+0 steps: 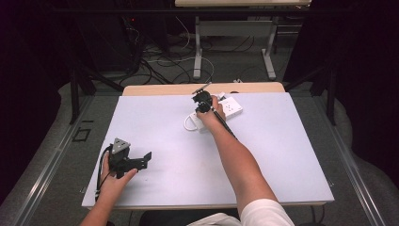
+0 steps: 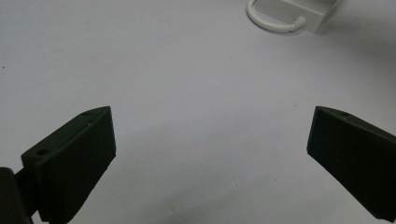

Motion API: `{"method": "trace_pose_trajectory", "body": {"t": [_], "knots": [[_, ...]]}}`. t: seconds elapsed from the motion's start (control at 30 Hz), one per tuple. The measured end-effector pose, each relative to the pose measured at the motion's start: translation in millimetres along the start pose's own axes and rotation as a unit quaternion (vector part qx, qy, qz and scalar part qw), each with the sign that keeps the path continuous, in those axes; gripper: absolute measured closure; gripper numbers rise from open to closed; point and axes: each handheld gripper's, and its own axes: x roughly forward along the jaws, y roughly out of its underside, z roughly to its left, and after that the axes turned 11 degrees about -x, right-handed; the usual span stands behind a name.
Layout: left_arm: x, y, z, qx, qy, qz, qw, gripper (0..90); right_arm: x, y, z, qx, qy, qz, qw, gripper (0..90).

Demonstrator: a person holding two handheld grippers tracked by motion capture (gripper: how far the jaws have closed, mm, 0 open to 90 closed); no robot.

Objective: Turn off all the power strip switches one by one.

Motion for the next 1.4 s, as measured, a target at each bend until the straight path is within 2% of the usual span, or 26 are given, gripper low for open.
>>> {"method": "trace_pose_trajectory", "body": {"t": [0.03, 0.07, 0.1, 0.13, 0.17, 0.2, 0.23, 0.3, 0.37, 0.4, 0.43, 0.47, 0.5, 0.57, 0.6, 0.63, 0.7, 0.8, 0.87, 0.9, 0.93, 1.0, 1.03, 1.07, 1.13, 1.4], "knots": [[0.0, -0.1, -0.1, 0.0, 0.0, 0.0, 1.0, 0.9, -0.7, -0.2, -0.3, 0.009, 0.002, 0.002, 1.0, 90.0], [0.0, -0.2, -0.1, -0.001, 0.0, -0.001, 1.0, 0.5, 0.4, 0.2, -2.1, 0.008, 0.0, -0.01, 0.9999, 90.0], [-0.1, -0.2, 0.0, 0.0, 0.0, -0.002, 1.0, 0.3, -3.1, -1.5, -3.7, 0.01, 0.007, 0.018, 0.9998, 90.0], [-0.7, -0.5, 0.3, 0.001, -0.002, 0.001, 1.0, 0.3, 2.0, 0.4, -6.0, 0.014, 0.013, -0.031, 0.9994, 90.0], [-0.7, -0.5, 0.3, 0.001, -0.002, 0.001, 1.0, 0.3, 2.0, 0.4, -6.0, 0.014, 0.013, -0.031, 0.9994, 90.0], [-0.8, -0.7, 0.6, 0.001, -0.002, 0.0, 1.0, 0.3, -5.7, -2.5, -8.3, 0.01, 0.012, 0.028, 0.9995, 90.0], [-0.7, -0.7, 0.8, 0.0, 0.0, -0.001, 1.0, 0.3, -1.4, -0.7, -8.7, 0.015, 0.017, -0.009, 0.9997, 90.0], [-0.3, -0.6, 1.1, -0.003, 0.001, -0.001, 1.0, 0.2, -2.4, -1.2, -12.2, 0.015, 0.016, -0.007, 0.9997, 90.0], [0.0, -0.4, 0.6, -0.006, 0.005, 0.001, 1.0, 0.2, -0.3, 0.9, -18.5, 0.02, 0.026, -0.029, 0.999, 90.0], [-0.3, -0.4, 0.4, -0.006, 0.005, 0.002, 1.0, 0.2, -0.3, 0.9, -18.5, 0.02, 0.026, -0.029, 0.999, 90.0], [-0.3, -0.4, 0.2, -0.007, 0.007, 0.0, 1.0, 0.3, -7.8, -1.5, -20.7, 0.015, 0.026, 0.029, 0.9991, 90.0], [-0.3, -0.5, 0.0, -0.007, 0.008, -0.001, 0.9999, 0.3, -3.1, 0.9, -21.8, 0.022, 0.026, -0.008, 0.9994, 90.0], [-0.3, -0.6, -0.2, -0.007, 0.009, 0.0, 0.9999, 0.2, -4.2, 1.2, -23.4, 0.019, 0.032, 0.003, 0.9993, 90.0], [-0.4, -0.6, -0.4, -0.005, 0.01, 0.004, 0.9999, 0.2, -3.9, 2.3, -25.8, 0.019, 0.037, 0.004, 0.9991, 90.0], [-0.2, -0.6, -0.5, -0.003, 0.011, 0.005, 0.9999, 0.2, -2.5, 3.2, -26.7, 0.024, 0.035, -0.014, 0.999, 90.0], [-0.1, -0.4, -0.9, -0.003, 0.012, 0.005, 0.9999, 0.2, -4.9, 2.5, -28.4, 0.027, 0.04, 0.006, 0.9988, 90.0], [-0.5, -0.2, -1.5, 0.0, 0.013, 0.005, 0.9999, 0.2, -3.8, 3.1, -29.7, 0.026, 0.038, -0.003, 0.9989, 90.0], [-1.3, -0.1, -1.8, 0.003, 0.015, 0.004, 0.9999, 0.2, -2.3, 4.8, -32.4, 0.028, 0.039, 0.002, 0.9988, 90.0], [-1.5, -0.1, -1.4, 0.006, 0.014, 0.005, 0.9999, 0.2, -3.7, 4.7, -33.7, 0.03, 0.041, 0.023, 0.9984, 90.0], [-1.3, 0.1, -1.2, 0.005, 0.014, 0.006, 0.9999, 0.2, 1.4, 7.0, -34.0, 0.035, 0.041, -0.018, 0.9984, 90.0], [-0.8, 0.3, -1.2, 0.004, 0.015, 0.006, 0.9999, 0.2, 0.9, 7.3, -34.8, 0.032, 0.039, -0.019, 0.9986, 90.0], [-0.5, 0.5, -1.2, 0.004, 0.015, 0.01, 0.9998, 0.2, -3.1, 5.6, -35.6, 0.03, 0.04, 0.016, 0.9986, 90.0], [-0.2, 0.8, -1.7, 0.001, 0.016, 0.01, 0.9998, 0.2, -0.1, 6.9, -36.0, 0.032, 0.039, -0.007, 0.9987, 90.0], [-0.3, 0.5, -1.1, 0.006, 0.015, 0.011, 0.9998, 0.2, 0.6, 7.3, -36.0, 0.038, 0.04, -0.008, 0.9985, 90.0], [-0.2, 0.5, -1.3, 0.007, 0.016, 0.012, 0.9998, 0.3, -0.6, 7.5, -37.4, 0.036, 0.045, 0.015, 0.9982, 90.0], [0.4, 0.7, -2.0, 0.004, 0.018, 0.012, 0.9998, 0.2, 1.0, 9.7, -41.4, 0.039, 0.042, 0.015, 0.9982, 90.0]]}}
